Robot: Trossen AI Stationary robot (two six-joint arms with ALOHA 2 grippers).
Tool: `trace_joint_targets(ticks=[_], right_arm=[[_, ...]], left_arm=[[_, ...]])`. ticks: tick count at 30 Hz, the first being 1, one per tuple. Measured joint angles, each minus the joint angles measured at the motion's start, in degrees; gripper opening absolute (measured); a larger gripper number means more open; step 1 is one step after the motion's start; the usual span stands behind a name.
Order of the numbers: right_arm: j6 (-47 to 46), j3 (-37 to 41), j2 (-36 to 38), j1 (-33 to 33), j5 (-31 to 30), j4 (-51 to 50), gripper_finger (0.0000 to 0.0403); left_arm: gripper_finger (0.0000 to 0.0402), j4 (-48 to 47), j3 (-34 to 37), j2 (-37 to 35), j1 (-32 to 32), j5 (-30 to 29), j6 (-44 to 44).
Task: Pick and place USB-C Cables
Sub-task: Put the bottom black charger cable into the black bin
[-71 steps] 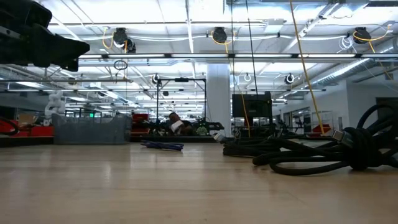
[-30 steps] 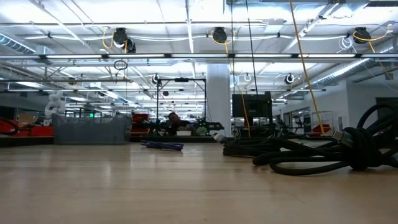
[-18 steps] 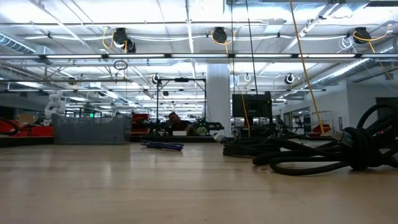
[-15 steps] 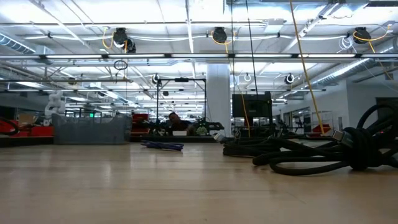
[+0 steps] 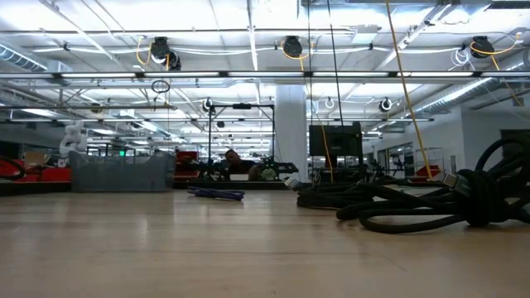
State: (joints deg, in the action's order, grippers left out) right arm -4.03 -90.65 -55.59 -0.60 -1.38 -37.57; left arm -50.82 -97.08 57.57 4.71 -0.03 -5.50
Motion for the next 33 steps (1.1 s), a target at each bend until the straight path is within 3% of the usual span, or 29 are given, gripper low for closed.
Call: trace_joint_targets(ticks=[10,16,24,33], right_arm=[[0.6,-25.0,-15.5,0.0,0.2,-19.8,0.0000],[-0.4,-34.4,-23.0,0.0,3.7,-30.8,0.0000],[-6.2,-36.3,-29.0,0.0,9.2,-42.7,0.0000],[-11.6,-36.1,-34.2,-3.3,9.1,-52.3,0.0000]], left_arm=[[0.0037,0.1,0.0,3.5,0.0,0.0,-0.2],[0.0037,0.0,0.0,5.3,0.0,0.0,-0.2],[0.0037,-0.1,0.0,7.3,0.0,0.0,0.0],[0.0037,-0.5,0.0,9.9,1.4,0.0,0.7]])
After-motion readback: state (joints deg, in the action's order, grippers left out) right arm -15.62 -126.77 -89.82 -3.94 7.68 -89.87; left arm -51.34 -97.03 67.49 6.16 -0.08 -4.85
